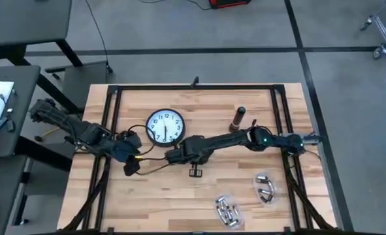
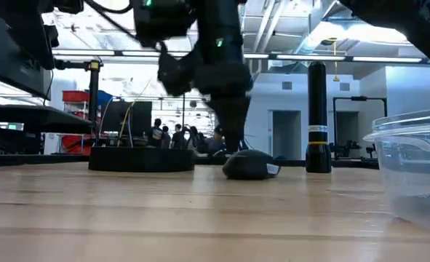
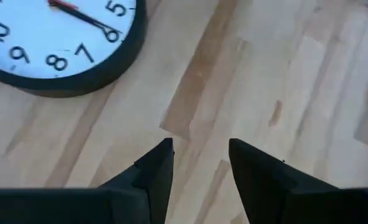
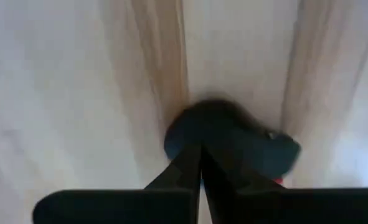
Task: Insert battery
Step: Adjust the black computer mouse, then prepare the white wall clock
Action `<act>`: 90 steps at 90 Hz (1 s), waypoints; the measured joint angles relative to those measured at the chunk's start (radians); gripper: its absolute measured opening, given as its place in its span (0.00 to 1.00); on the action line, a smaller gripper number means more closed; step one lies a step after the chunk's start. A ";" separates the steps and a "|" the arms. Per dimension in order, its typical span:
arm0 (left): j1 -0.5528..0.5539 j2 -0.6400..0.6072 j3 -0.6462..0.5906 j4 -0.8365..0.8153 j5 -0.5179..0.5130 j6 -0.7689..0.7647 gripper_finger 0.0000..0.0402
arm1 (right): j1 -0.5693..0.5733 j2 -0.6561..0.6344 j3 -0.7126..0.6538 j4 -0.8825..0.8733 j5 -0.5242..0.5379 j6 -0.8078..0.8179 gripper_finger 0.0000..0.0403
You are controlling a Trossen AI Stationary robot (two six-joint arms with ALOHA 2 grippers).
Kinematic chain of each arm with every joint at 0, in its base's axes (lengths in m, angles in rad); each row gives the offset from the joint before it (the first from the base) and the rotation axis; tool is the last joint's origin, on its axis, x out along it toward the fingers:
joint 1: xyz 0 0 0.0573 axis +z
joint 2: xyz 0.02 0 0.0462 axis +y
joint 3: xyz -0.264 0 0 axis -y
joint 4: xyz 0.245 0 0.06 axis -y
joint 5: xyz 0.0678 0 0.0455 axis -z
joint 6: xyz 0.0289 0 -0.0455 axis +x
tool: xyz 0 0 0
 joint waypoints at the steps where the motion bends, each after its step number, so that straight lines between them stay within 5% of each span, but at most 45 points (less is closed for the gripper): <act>1: 0.003 0.002 0.000 0.003 0.000 0.009 0.34 | 0.003 -0.011 0.000 0.006 0.000 0.003 0.00; 18: 0.140 0.045 -0.001 0.037 0.008 0.209 0.34 | 0.099 -0.273 0.006 0.094 0.039 0.024 0.00; 45: 0.479 0.251 0.032 0.094 0.299 0.575 0.47 | 0.299 -0.523 0.005 0.129 0.323 0.123 0.00; 70: 0.581 0.501 0.088 0.098 0.250 1.015 0.56 | 0.460 -0.557 -0.005 -0.104 0.637 0.434 0.00; 90: 0.586 0.652 0.088 0.129 0.203 1.097 0.50 | 0.544 -0.570 -0.172 -0.098 0.733 0.664 0.00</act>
